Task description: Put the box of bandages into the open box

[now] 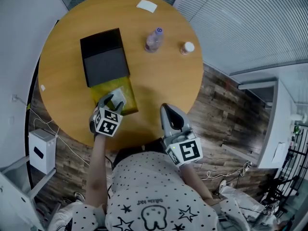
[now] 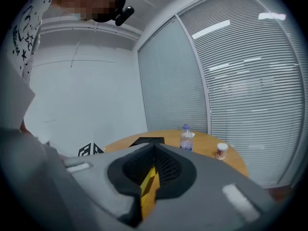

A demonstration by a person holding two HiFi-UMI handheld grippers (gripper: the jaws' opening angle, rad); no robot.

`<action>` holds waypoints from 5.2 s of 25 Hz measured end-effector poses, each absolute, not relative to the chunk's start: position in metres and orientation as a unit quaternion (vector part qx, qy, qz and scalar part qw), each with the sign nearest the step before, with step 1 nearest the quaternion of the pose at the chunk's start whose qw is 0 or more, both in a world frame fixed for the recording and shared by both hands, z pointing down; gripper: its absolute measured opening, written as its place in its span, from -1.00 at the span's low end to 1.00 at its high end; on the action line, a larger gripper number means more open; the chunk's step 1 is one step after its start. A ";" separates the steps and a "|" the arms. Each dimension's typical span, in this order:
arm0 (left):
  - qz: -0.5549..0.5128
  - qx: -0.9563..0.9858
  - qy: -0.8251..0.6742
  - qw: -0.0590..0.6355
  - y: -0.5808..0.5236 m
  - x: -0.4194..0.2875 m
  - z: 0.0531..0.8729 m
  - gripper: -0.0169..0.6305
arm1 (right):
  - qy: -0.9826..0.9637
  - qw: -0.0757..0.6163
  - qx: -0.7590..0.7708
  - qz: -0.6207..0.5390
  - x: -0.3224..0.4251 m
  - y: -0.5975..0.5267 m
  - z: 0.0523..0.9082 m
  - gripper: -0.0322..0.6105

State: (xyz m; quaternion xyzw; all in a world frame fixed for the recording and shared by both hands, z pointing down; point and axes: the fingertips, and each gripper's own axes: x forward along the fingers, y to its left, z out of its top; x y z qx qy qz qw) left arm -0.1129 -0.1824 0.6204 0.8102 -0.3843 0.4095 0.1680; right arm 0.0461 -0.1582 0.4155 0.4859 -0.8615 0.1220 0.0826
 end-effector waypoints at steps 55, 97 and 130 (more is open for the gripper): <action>0.237 0.765 -0.596 0.051 -0.179 -0.154 0.453 -0.92 | -0.885 0.055 0.455 0.083 0.059 -0.148 0.386 -0.89; 0.069 0.668 -0.740 -0.036 -0.048 -0.131 0.316 -0.92 | -0.912 0.052 0.405 0.035 0.115 -0.146 0.349 -0.89; 0.076 0.666 -0.741 -0.033 -0.055 -0.126 0.324 -0.92 | -0.912 0.066 0.405 0.029 0.119 -0.141 0.354 -0.89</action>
